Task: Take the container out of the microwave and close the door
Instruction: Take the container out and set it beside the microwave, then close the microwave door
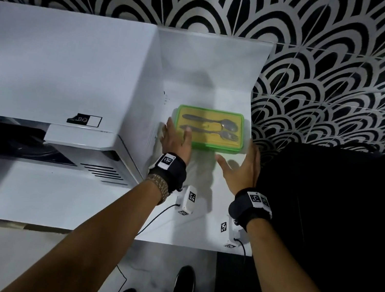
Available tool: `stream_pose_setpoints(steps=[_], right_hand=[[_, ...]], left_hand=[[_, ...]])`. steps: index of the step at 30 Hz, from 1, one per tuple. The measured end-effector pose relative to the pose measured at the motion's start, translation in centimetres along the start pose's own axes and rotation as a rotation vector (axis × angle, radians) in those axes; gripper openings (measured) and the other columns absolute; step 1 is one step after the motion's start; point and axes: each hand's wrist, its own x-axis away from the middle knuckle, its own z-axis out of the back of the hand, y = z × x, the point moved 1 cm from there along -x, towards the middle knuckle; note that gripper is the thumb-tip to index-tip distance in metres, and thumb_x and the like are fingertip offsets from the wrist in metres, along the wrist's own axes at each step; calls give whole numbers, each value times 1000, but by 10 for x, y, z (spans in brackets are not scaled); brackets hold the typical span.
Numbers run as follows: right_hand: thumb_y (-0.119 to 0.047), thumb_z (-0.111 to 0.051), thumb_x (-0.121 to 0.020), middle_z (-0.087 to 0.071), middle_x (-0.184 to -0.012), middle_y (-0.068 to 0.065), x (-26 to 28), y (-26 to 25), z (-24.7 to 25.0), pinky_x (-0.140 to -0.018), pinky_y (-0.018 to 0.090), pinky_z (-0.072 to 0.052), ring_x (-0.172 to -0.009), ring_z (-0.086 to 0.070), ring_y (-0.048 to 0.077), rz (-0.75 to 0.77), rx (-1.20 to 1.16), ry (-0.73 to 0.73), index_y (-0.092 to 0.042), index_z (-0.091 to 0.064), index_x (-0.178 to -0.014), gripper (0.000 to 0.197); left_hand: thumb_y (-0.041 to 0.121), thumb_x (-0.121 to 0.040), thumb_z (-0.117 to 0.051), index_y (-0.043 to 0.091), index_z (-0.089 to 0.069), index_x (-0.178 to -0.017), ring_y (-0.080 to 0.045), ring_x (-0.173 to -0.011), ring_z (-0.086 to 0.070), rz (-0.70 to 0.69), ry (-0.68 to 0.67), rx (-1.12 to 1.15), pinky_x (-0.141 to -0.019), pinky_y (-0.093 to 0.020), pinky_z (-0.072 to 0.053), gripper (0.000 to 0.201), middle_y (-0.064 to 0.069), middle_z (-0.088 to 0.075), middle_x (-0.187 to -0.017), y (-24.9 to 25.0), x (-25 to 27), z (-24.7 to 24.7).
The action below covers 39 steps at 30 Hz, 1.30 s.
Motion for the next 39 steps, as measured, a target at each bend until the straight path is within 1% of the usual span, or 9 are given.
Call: stream_pose_setpoints(steps=[4, 6, 8, 14, 23, 25, 30, 35, 39], right_hand=[[-33, -81, -86, -32, -163, 20, 33, -11, -1, -118, 11, -31, -152, -32, 33, 142, 31, -18, -4, -34, -156, 89], [-31, -77, -89, -32, -163, 17, 53, -14, -4, -121, 37, -39, -153, -31, 31, 186, 23, -63, -5, -35, -156, 83], [-27, -75, -91, -35, -162, 17, 76, -17, -9, -120, 49, -39, -152, -34, 31, 235, 38, -100, -4, -38, -154, 77], [-22, -74, -91, -43, -157, 20, 139, -21, -30, -121, 50, -37, -148, -39, 36, 332, 110, -259, -1, -44, -149, 68], [-26, -70, -94, -39, -160, 9, 209, -45, -73, -124, 34, -28, -150, -37, 24, 402, 176, -485, -12, -44, -151, 64], [-28, -70, -94, -43, -158, 7, 221, -58, -82, -124, 38, -33, -147, -40, 24, 454, 185, -503, -14, -49, -147, 59], [-20, -73, -90, -59, -142, 12, 239, -116, -107, -106, 47, -52, -129, -60, 30, 737, 93, -420, -9, -69, -123, 35], [-12, -74, -90, -65, -133, 18, 238, -197, -122, -99, 48, -55, -116, -65, 35, 1022, -34, -268, 0, -76, -104, 19], [-13, -75, -89, -68, -130, 18, 234, -245, -126, -98, 46, -51, -117, -65, 35, 1140, -41, -167, -1, -78, -100, 17]], left_hand=[[52, -100, -31, 26, -1, -156, -27, -151, -7, -30, -119, -13, -121, -40, -7, 69, -4, -2, -165, -24, 31, 2], [54, -99, -31, 27, -2, -156, -28, -151, -13, -76, -159, -16, -122, -43, -13, 69, -4, -5, -165, -40, 49, 4], [52, -98, -35, 24, -8, -156, -27, -149, -20, -140, -172, 7, -121, -44, -21, 70, -6, -12, -164, -59, 69, 9], [54, -98, -30, 26, -8, -156, -21, -149, -21, -204, -252, -25, -121, -41, -22, 68, -1, -13, -164, -122, 120, 42], [54, -99, -31, 31, -4, -155, -20, -149, -20, -67, -188, -14, -121, -39, -19, 66, 1, -15, -163, -197, 164, 129], [55, -98, -31, 32, -8, -155, -19, -149, -19, -34, -157, 9, -121, -39, -19, 66, 1, -15, -163, -209, 169, 152], [52, -99, -35, 27, -26, -152, -14, -148, -20, -26, -14, 9, -118, -25, -13, 60, 1, -23, -161, -222, 178, 211], [49, -95, -49, 22, -30, -151, -18, -147, -23, -87, 172, 19, -121, -39, -22, 64, -5, -28, -159, -224, 182, 269], [46, -89, -53, 12, -44, -141, -29, -146, -23, -180, 349, -191, -119, -49, -22, 63, -12, -32, -155, -227, 182, 318]])
